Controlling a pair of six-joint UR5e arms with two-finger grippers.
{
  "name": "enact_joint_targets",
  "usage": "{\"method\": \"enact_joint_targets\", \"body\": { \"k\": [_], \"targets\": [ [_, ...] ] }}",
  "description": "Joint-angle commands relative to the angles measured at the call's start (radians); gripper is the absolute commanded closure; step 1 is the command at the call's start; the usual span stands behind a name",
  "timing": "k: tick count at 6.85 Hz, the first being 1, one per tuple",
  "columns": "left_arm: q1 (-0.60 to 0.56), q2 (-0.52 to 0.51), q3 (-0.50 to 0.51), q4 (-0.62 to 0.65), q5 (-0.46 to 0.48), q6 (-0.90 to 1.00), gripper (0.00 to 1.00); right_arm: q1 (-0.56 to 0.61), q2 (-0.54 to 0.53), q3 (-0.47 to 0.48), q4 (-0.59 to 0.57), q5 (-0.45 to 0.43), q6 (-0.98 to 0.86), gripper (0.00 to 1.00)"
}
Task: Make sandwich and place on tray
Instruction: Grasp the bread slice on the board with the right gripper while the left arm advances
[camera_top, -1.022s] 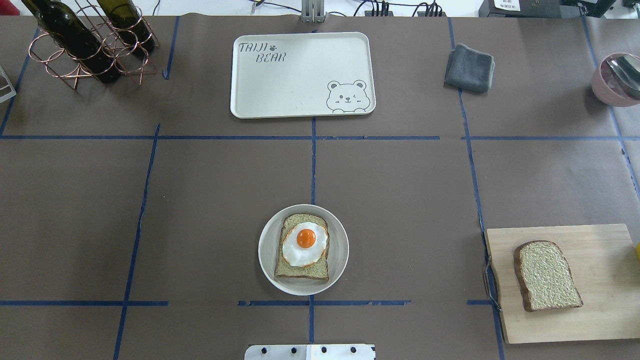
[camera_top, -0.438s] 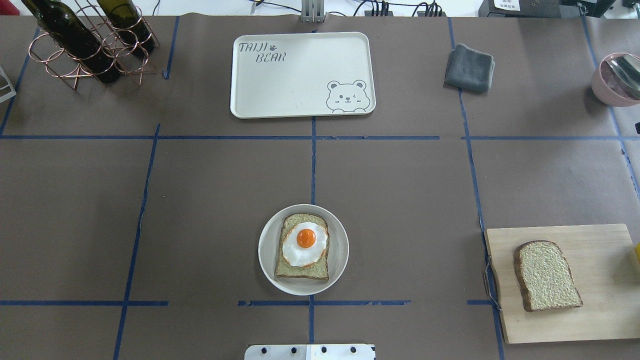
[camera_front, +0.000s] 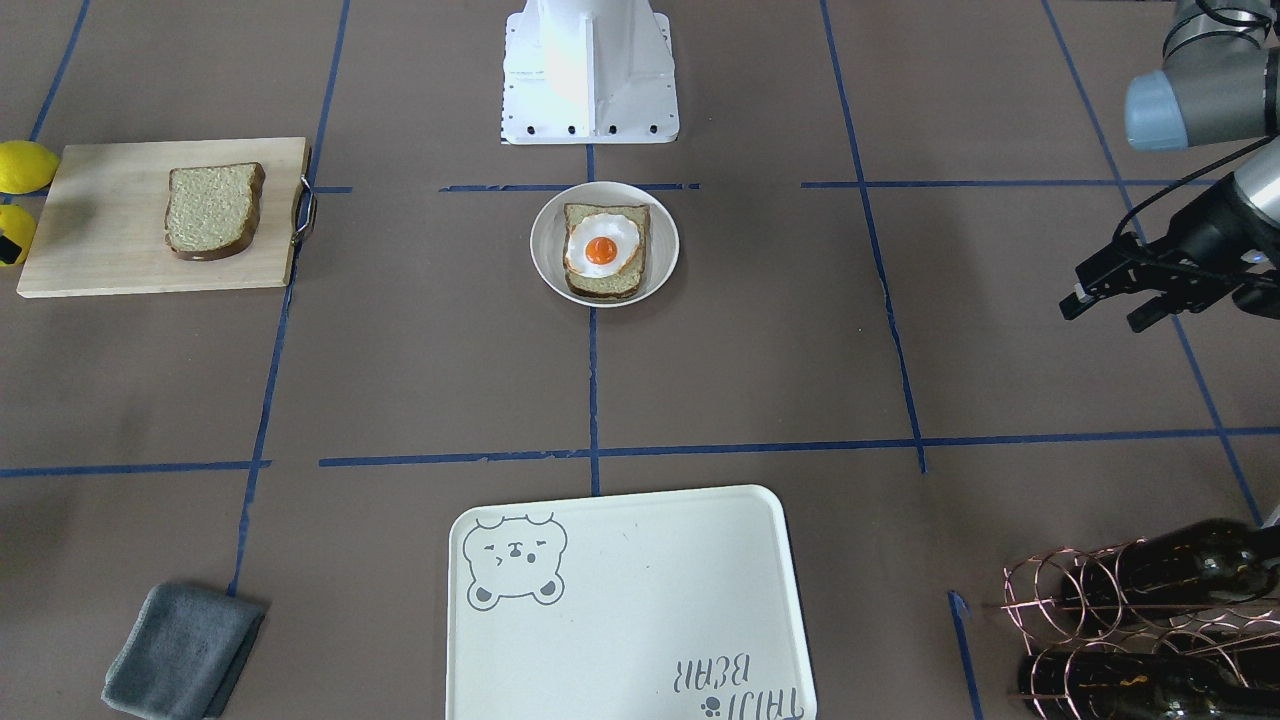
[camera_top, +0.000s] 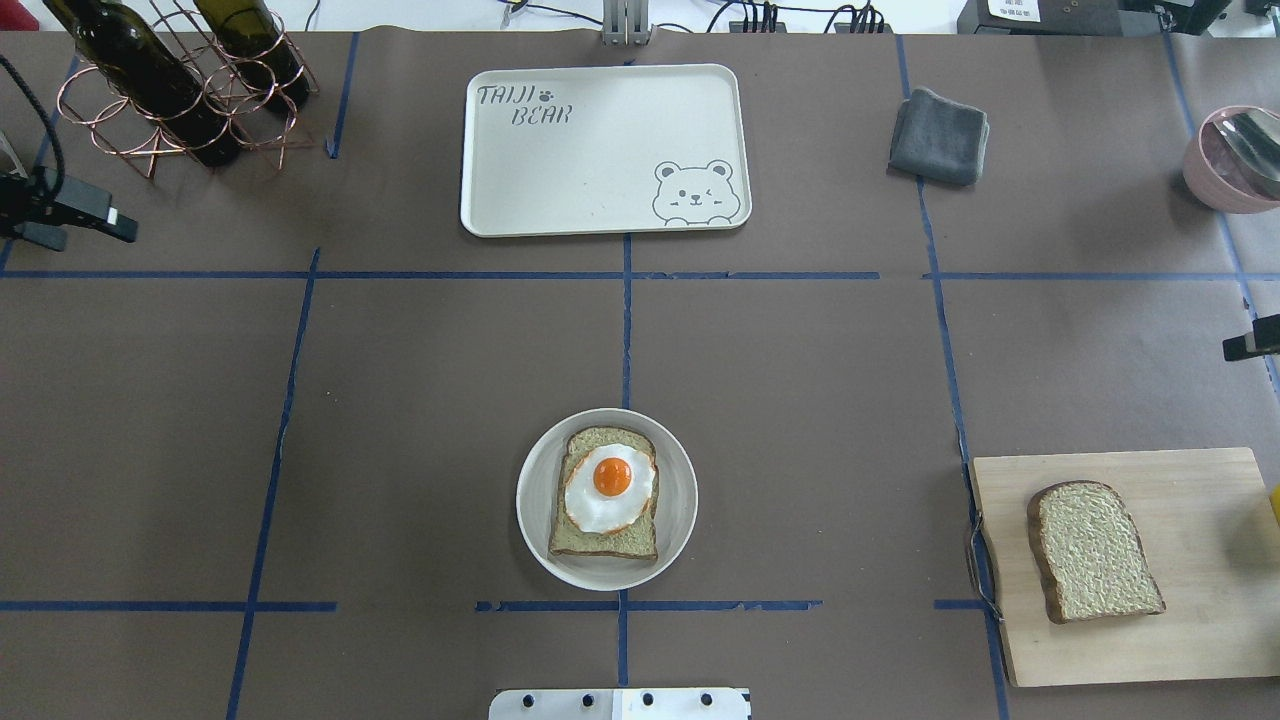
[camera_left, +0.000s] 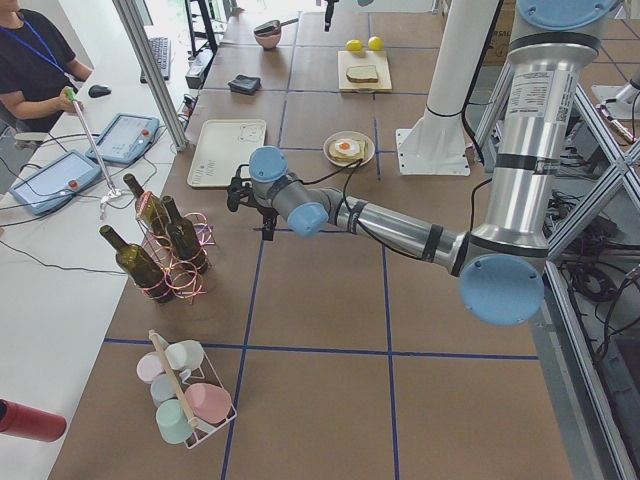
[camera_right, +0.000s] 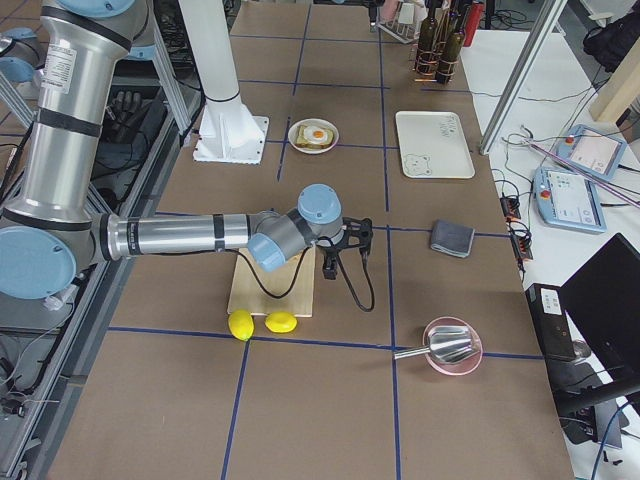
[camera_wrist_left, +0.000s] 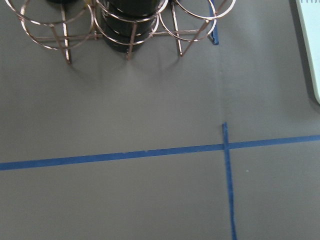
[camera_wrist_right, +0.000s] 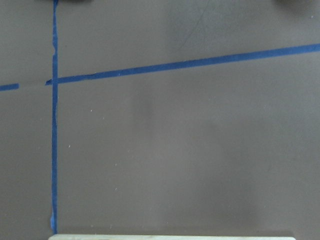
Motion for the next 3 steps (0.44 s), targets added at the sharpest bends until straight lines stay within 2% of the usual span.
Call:
{"method": "enact_joint_targets", "body": {
  "k": [1,2,3],
  "targets": [
    [0.092,-0.063,-0.003,-0.032,0.034,-0.17,0.0,-0.14,-0.106,0.087,0.082,-0.058,0.134,0.0],
    [0.095,-0.079,-0.003,-0.032,0.034,-0.187,0.0,-0.272,-0.171,0.086,0.243,-0.188,0.246,0.0],
    [0.095,-0.085,-0.003,-0.032,0.034,-0.187,0.0,-0.369,-0.185,0.083,0.289,-0.25,0.309,0.0]
  ]
}}
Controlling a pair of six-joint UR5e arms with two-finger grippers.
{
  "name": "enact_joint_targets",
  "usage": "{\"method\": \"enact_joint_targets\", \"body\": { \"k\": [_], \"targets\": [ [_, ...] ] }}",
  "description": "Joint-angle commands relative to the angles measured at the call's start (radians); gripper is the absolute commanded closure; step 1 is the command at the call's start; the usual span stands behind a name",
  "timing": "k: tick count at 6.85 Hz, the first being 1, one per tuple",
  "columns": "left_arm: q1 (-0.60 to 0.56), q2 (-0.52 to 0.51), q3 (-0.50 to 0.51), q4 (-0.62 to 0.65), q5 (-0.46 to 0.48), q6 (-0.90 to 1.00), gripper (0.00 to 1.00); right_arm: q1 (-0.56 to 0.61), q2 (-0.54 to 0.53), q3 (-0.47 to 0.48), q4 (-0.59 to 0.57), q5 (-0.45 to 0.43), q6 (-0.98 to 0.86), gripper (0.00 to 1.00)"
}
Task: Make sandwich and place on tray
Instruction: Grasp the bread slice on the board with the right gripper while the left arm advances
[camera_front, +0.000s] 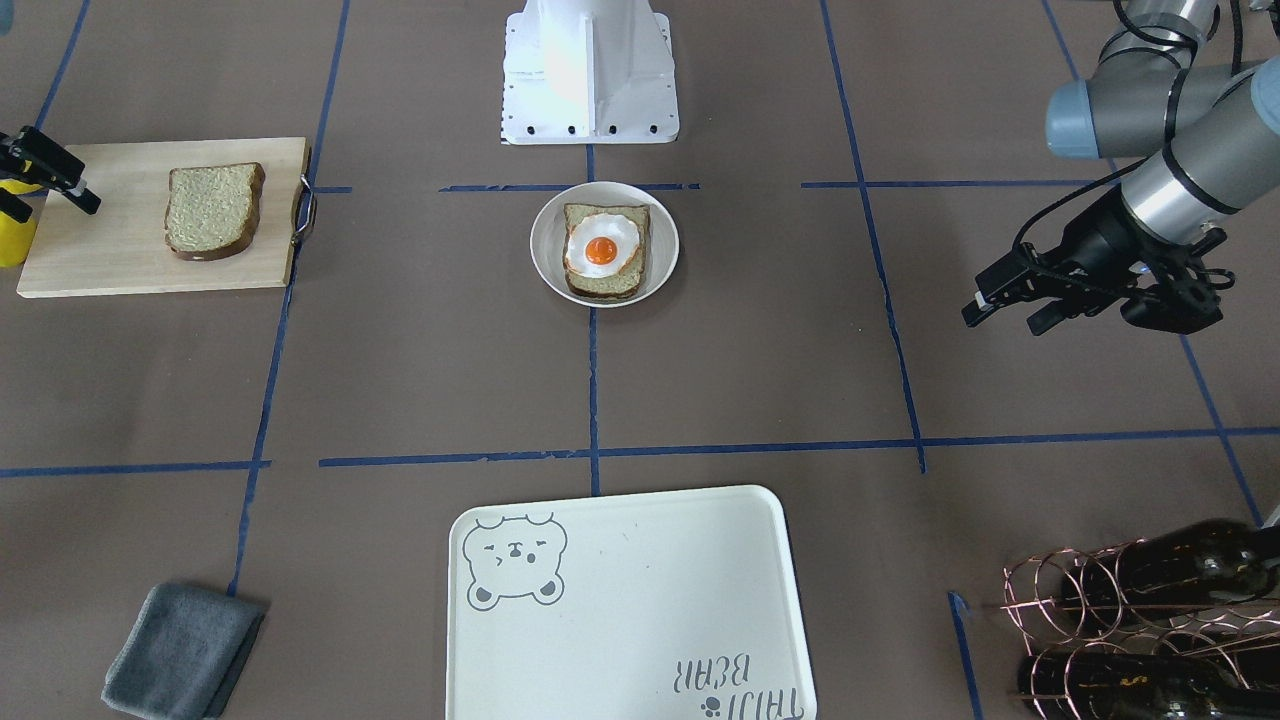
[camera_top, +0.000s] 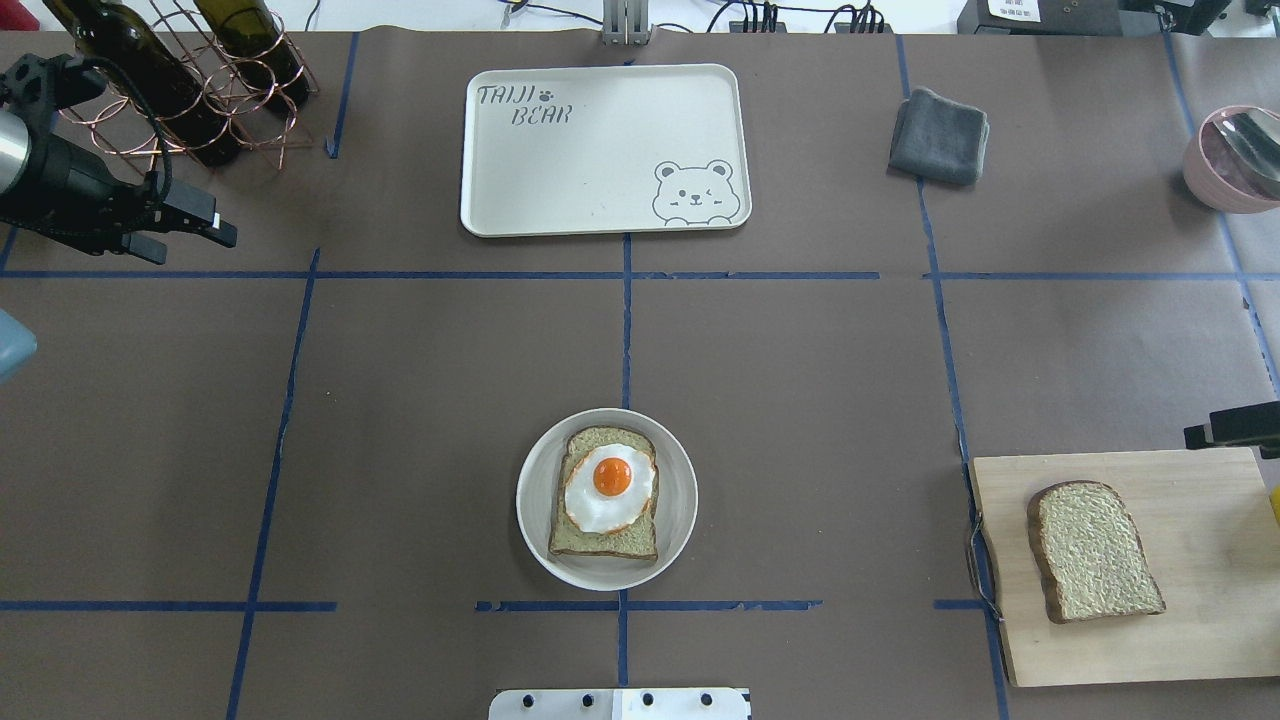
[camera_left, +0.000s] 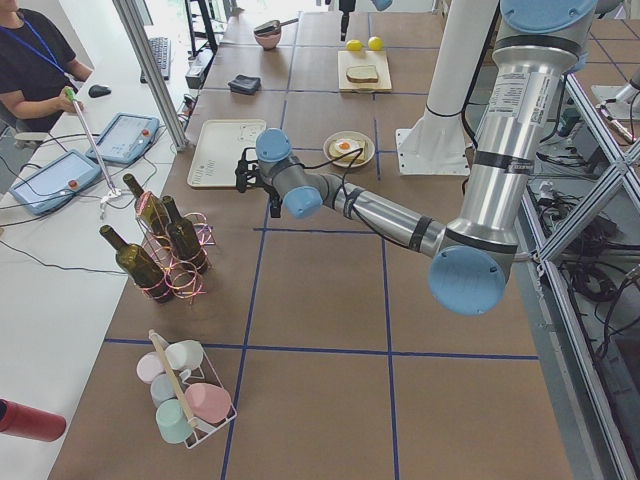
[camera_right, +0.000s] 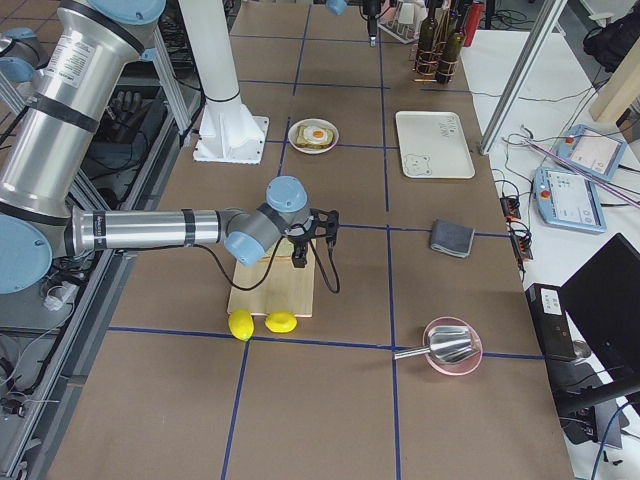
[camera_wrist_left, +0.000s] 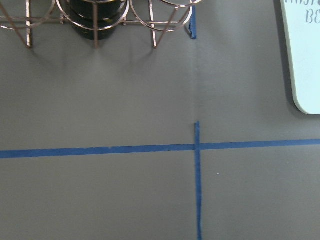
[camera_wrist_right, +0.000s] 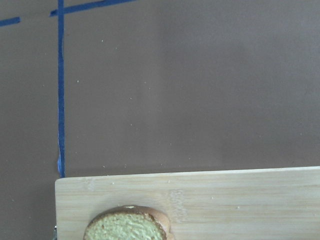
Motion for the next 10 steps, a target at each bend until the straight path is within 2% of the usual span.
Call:
{"method": "enact_joint_targets", "body": {
  "k": [1,2,3,4,5,8,9,10],
  "targets": [
    [0.01,-0.016,0.0,-0.001,0.001,-0.014,0.0,-0.218,-0.038,-0.017,0.104,-0.189,0.097,0.01],
    [0.012,-0.024,0.0,-0.001,0.015,-0.015,0.0,-0.28,-0.035,-0.042,0.166,-0.22,0.157,0.03],
    [0.012,-0.024,0.0,-0.001,0.02,-0.015,0.0,-0.367,-0.032,-0.044,0.191,-0.302,0.218,0.03],
    [0.012,-0.024,0.0,-0.001,0.021,-0.015,0.0,-0.391,-0.033,-0.044,0.193,-0.32,0.226,0.04],
    [0.012,-0.022,0.0,-0.001,0.021,-0.015,0.0,-0.393,-0.035,-0.047,0.193,-0.317,0.226,0.11],
    [0.012,-0.022,0.0,-0.001,0.021,-0.015,0.0,-0.409,-0.039,-0.071,0.193,-0.312,0.226,0.14],
    [0.01,-0.022,-0.005,-0.001,0.021,-0.014,0.0,-0.411,-0.039,-0.073,0.193,-0.311,0.226,0.21],
    [0.01,-0.021,-0.006,-0.001,0.021,-0.014,0.0,-0.414,-0.039,-0.074,0.193,-0.311,0.226,0.33]
  ]
}}
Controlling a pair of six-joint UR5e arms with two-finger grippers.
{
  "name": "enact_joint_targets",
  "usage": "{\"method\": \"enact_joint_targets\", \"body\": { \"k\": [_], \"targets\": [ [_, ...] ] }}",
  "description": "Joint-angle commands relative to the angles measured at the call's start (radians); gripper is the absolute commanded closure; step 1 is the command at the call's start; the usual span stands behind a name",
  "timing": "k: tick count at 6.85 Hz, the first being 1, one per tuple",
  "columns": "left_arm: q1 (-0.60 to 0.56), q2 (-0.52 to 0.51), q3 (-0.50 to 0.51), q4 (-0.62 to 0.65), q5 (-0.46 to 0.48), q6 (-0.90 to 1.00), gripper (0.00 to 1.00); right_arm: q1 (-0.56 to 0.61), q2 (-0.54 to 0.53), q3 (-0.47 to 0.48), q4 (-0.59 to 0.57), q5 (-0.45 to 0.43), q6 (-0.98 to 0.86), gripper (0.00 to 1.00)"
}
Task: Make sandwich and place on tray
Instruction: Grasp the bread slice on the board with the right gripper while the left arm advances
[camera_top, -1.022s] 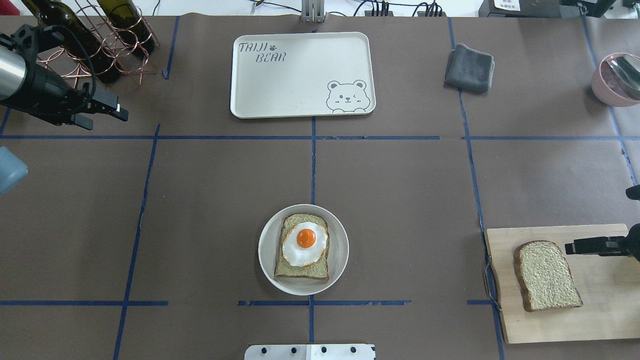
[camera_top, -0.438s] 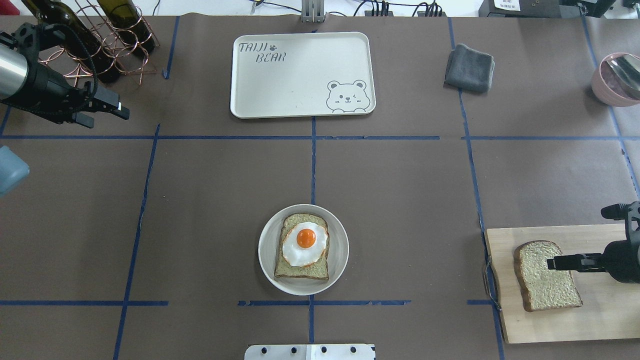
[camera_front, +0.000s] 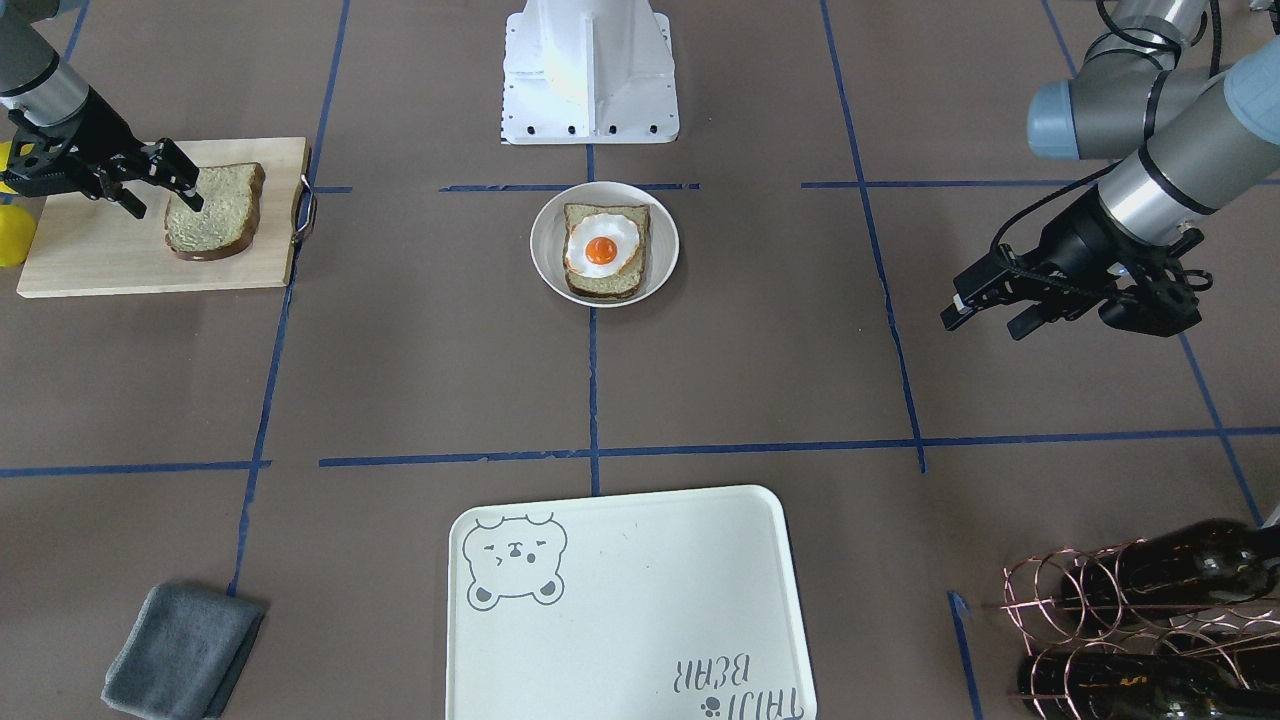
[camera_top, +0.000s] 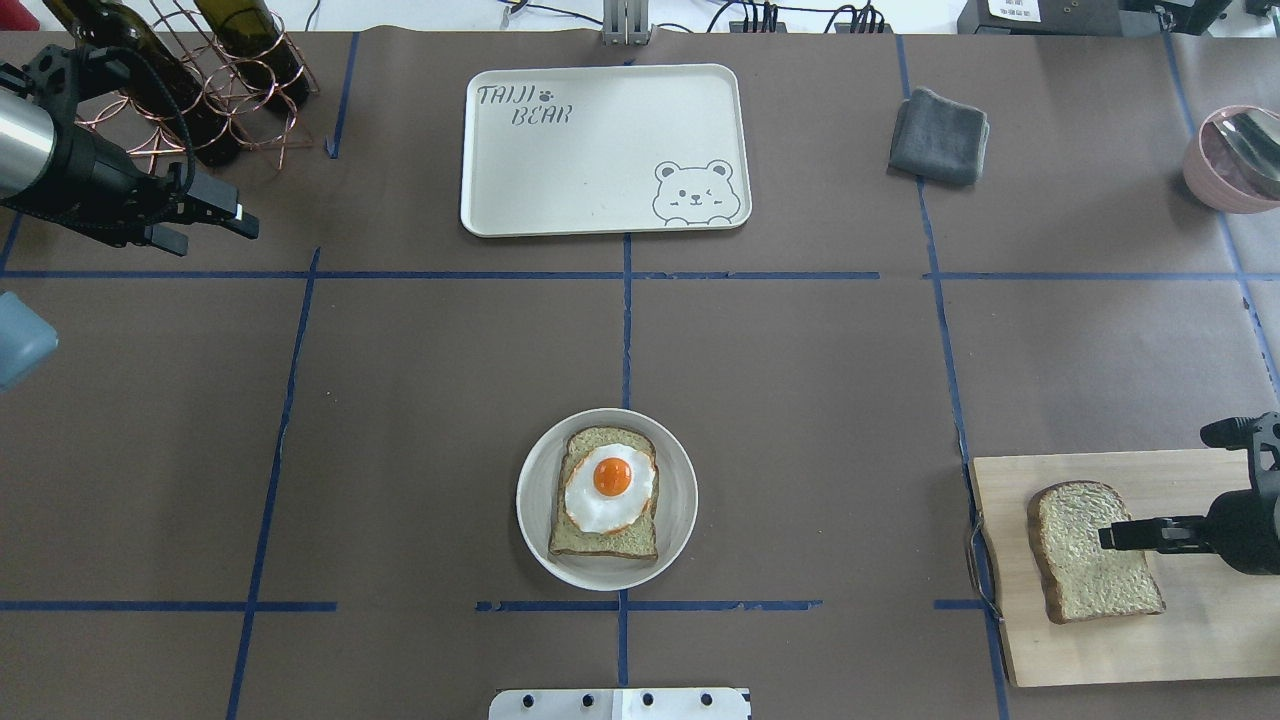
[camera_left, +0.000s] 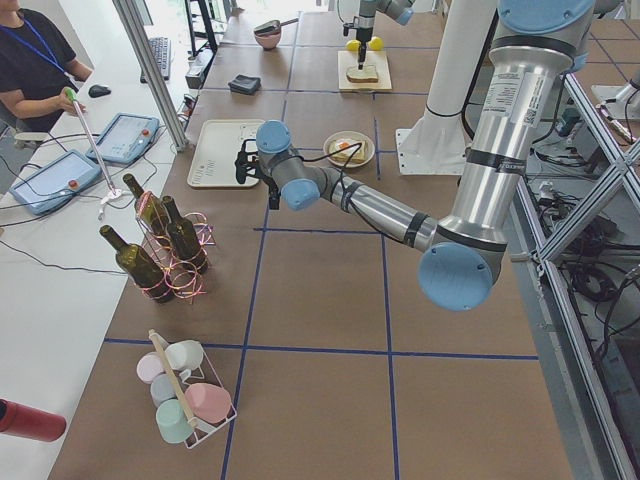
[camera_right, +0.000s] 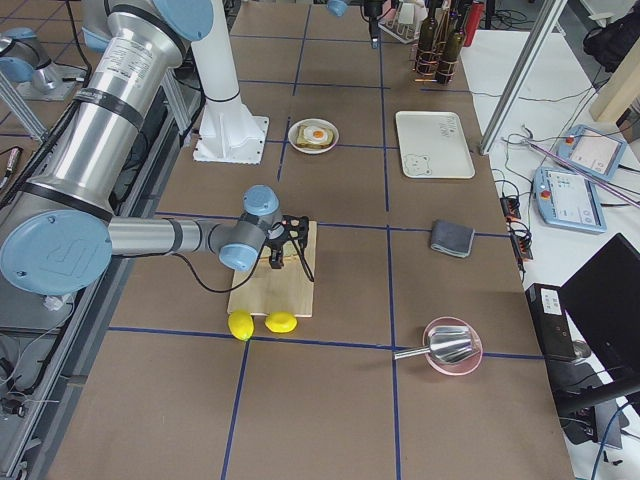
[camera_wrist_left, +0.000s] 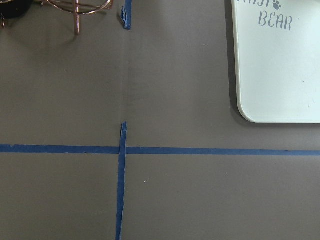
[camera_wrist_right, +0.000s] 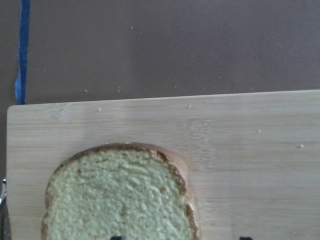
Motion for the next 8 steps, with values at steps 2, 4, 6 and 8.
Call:
{"method": "enact_joint_targets", "body": {
  "k": [2,4,6,8],
  "targets": [
    [-0.001,0.003,-0.002,0.0,0.0,0.0,0.0,-0.002,-0.002,-0.003,0.0,0.01,-0.001,1.0],
    [-0.004,0.004,-0.009,0.0,0.0,0.0,0.0,-0.001,-0.01,0.0,0.011,0.014,-0.003,1.0],
    [-0.004,0.007,-0.016,0.0,0.002,0.0,0.0,0.001,-0.026,0.0,0.038,0.037,-0.003,1.0],
    [-0.002,0.009,-0.015,0.0,0.002,0.0,0.0,0.001,-0.023,0.003,0.06,0.042,-0.002,1.0]
  ]
}}
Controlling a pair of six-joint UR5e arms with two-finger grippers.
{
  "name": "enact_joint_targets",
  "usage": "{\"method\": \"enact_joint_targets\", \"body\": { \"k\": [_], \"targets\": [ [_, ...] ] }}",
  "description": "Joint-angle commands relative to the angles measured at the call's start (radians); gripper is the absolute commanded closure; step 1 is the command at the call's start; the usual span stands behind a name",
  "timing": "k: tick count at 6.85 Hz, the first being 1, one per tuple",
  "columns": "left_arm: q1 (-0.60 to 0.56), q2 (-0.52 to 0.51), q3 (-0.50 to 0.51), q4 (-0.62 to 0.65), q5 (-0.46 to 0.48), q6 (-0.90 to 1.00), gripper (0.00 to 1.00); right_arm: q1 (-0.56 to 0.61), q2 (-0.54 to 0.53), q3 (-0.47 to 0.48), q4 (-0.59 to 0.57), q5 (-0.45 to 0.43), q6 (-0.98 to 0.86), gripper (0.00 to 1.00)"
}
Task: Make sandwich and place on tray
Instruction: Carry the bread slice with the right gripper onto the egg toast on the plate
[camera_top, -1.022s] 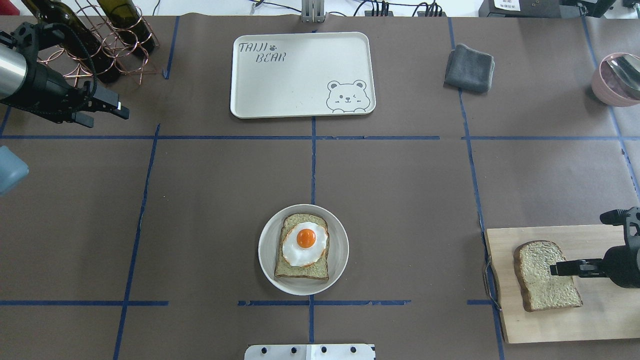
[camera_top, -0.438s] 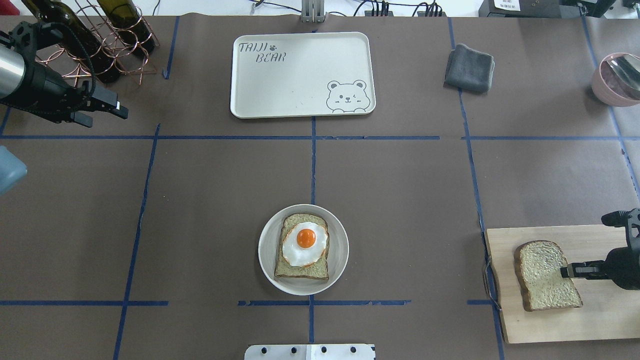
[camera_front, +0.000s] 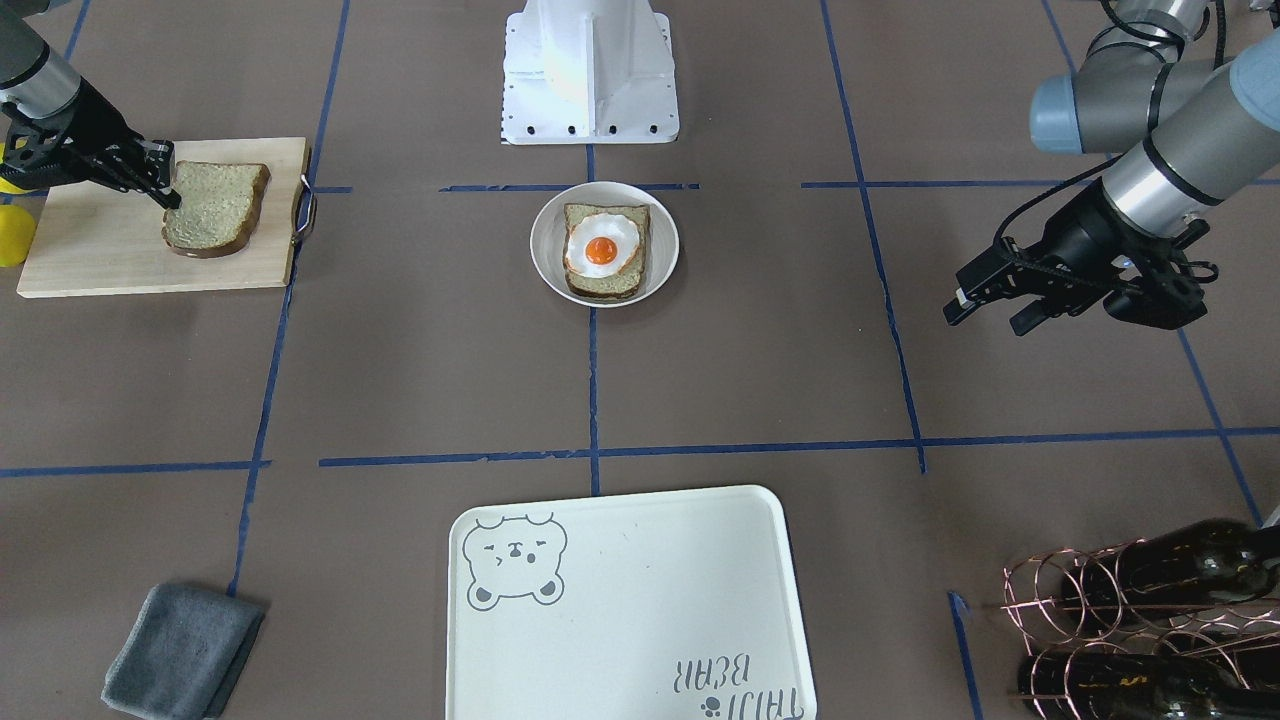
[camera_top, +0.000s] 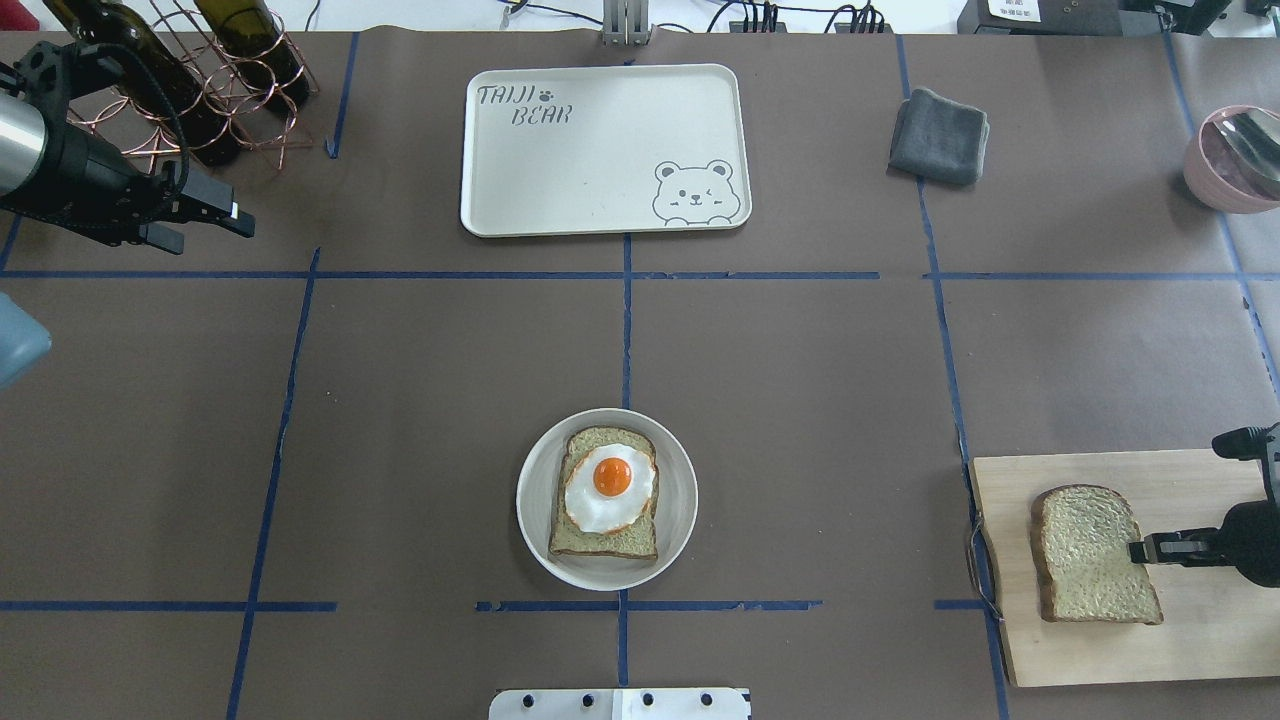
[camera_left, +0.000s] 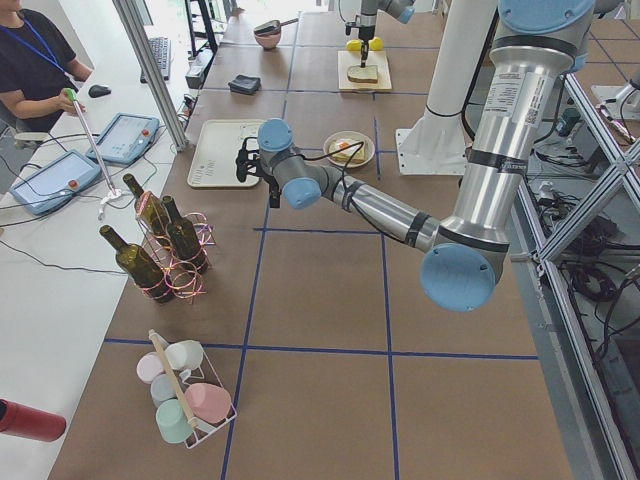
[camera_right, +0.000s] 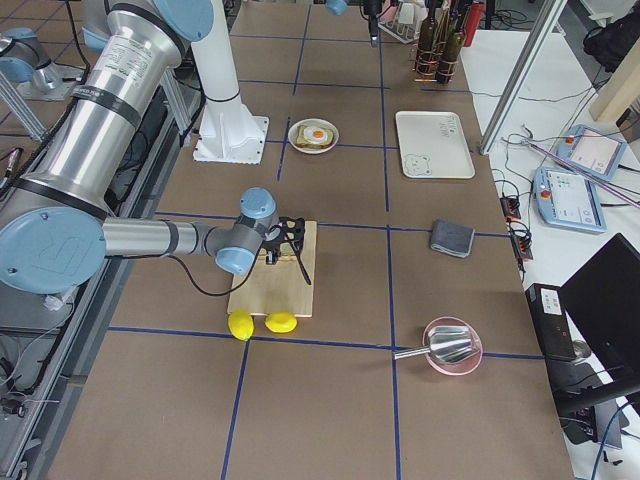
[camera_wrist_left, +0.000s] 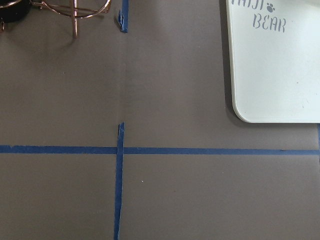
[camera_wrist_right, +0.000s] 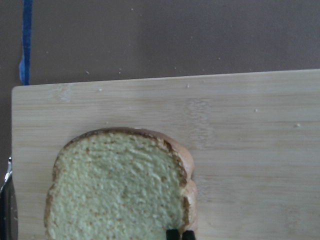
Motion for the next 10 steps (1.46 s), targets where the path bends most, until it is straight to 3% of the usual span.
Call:
{"method": "enact_joint_targets", "body": {
  "k": [1,3,4,6,9,10],
  "targets": [
    [0.001,-0.001,0.0,0.0,0.0,0.0,0.0,0.002,0.002,-0.003,0.082,0.008,0.004,1.0],
    [0.001,-0.001,0.001,0.002,0.0,0.0,0.0,0.014,0.01,-0.007,0.177,0.023,0.007,1.0],
    [0.004,-0.001,0.007,0.0,0.011,-0.002,0.0,0.062,0.011,-0.007,0.218,0.072,0.009,1.0],
    [0.091,-0.012,-0.009,-0.008,0.073,-0.104,0.0,0.127,0.017,-0.001,0.318,0.121,0.021,1.0],
    [0.26,-0.074,-0.015,-0.057,0.196,-0.302,0.0,0.175,0.185,-0.004,0.32,0.158,0.124,1.0],
    [0.279,-0.085,-0.014,-0.057,0.198,-0.326,0.0,0.173,0.26,-0.006,0.311,0.157,0.189,1.0]
  ]
}}
